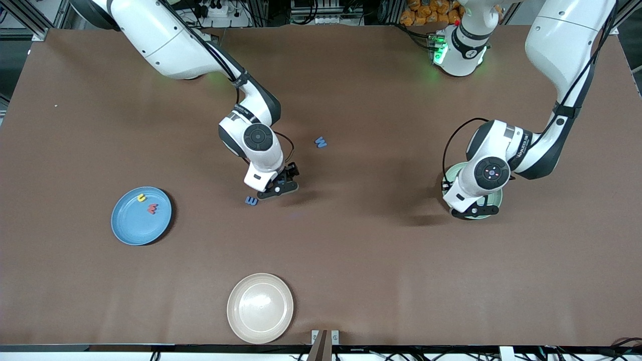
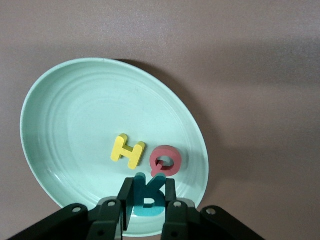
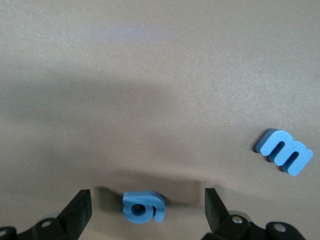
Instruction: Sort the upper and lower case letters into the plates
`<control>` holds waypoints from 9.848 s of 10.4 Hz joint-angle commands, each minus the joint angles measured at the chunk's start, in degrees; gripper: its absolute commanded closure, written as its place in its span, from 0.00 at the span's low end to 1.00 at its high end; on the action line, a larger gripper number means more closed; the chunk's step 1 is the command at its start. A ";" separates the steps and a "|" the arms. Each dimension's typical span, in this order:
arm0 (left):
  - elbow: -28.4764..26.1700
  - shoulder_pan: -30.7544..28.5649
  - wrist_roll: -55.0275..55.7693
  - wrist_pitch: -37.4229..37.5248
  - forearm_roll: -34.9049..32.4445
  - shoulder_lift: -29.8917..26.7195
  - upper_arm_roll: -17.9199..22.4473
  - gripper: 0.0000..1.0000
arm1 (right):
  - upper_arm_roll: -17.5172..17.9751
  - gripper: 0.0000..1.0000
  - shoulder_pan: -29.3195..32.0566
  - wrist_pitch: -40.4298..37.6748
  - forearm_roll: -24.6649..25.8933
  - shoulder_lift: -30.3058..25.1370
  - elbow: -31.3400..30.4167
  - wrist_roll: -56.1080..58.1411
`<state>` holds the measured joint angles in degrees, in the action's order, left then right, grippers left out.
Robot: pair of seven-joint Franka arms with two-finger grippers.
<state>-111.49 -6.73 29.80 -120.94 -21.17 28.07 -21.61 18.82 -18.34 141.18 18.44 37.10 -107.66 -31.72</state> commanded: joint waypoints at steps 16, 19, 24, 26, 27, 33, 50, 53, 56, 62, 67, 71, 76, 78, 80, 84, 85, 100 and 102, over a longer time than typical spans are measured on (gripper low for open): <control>0.83 12.77 22.71 -0.26 -0.54 -0.56 -7.22 0.00 | -0.02 1.00 0.67 0.86 1.42 -2.29 -2.46 -1.85; 0.92 17.53 38.00 -1.75 1.65 0.75 -8.88 0.00 | 0.07 1.00 1.29 0.16 1.33 -4.40 -2.47 -1.94; 2.67 25.61 53.85 -9.31 1.92 5.06 -8.89 0.00 | -0.02 1.00 7.50 -1.78 1.33 -8.53 -2.11 2.25; 5.56 29.04 59.47 -10.90 1.49 8.30 -8.80 0.00 | -0.02 1.00 13.91 -1.69 1.33 -8.27 -2.20 9.62; 6.54 30.80 61.58 -10.90 1.31 9.36 -8.71 0.00 | -0.02 1.00 16.99 -1.78 1.33 -8.45 -2.29 12.88; 5.75 34.77 67.40 -16.43 1.22 11.66 -8.18 0.00 | -0.02 1.00 33.26 -1.96 1.42 -8.10 -2.38 31.77; 4.08 36.00 75.58 -21.97 -5.37 12.80 -7.74 0.12 | 1.57 0.00 28.29 -2.04 0.37 -6.60 -1.15 58.53; 4.08 36.53 75.58 -22.15 -5.37 13.24 -7.39 0.18 | 1.57 0.00 24.07 -1.87 0.45 -6.60 -1.06 58.70; 4.08 36.44 76.72 -22.15 -8.18 13.50 -7.39 0.46 | 1.57 0.00 20.81 -0.47 0.72 -6.69 -1.06 60.63; 5.05 35.30 74.54 -21.62 -9.93 11.67 -5.99 1.00 | 1.57 0.00 18.70 0.68 0.63 -6.60 -1.23 62.22; 5.23 30.21 63.82 -12.32 -10.20 5.17 -5.81 1.00 | 1.57 0.00 15.62 0.68 0.37 -5.90 -1.24 61.96; 5.23 23.01 49.60 -6.08 -9.24 0.07 -6.34 1.00 | 1.48 0.00 13.33 1.73 0.63 -0.65 0.43 60.55; 5.23 15.71 34.90 2.17 -7.04 -3.37 -6.43 1.00 | 1.04 0.00 11.31 3.49 0.89 1.92 0.87 59.41; 5.05 13.08 33.84 4.82 -7.04 -3.46 -6.34 1.00 | 0.95 0.00 11.84 3.41 0.98 1.83 0.61 59.41; 4.35 8.86 30.25 6.15 -7.04 -3.37 -6.34 1.00 | 0.95 0.02 12.45 3.40 1.07 1.75 0.44 59.41; 3.12 -0.53 22.51 6.15 -6.69 -3.72 -9.49 1.00 | 0.95 1.00 12.37 3.49 1.16 1.83 0.26 59.49; 3.12 -3.61 19.62 6.15 -6.60 -3.29 -10.55 1.00 | 0.95 1.00 12.37 3.49 1.16 1.83 0.26 59.49; 6.01 -12.70 1.23 8.77 -1.33 -3.44 -11.70 0.00 | 1.13 0.87 36.09 -7.83 0.98 -7.31 0.44 57.48; 9.43 -13.04 0.96 13.77 -1.33 -4.95 -13.89 0.00 | 1.21 0.19 36.36 -8.20 0.46 -7.66 0.61 57.21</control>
<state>-103.61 -19.30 32.58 -110.95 -23.68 25.43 -34.14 18.93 17.41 133.74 19.06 30.62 -106.32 26.53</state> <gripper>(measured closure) 0.000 0.612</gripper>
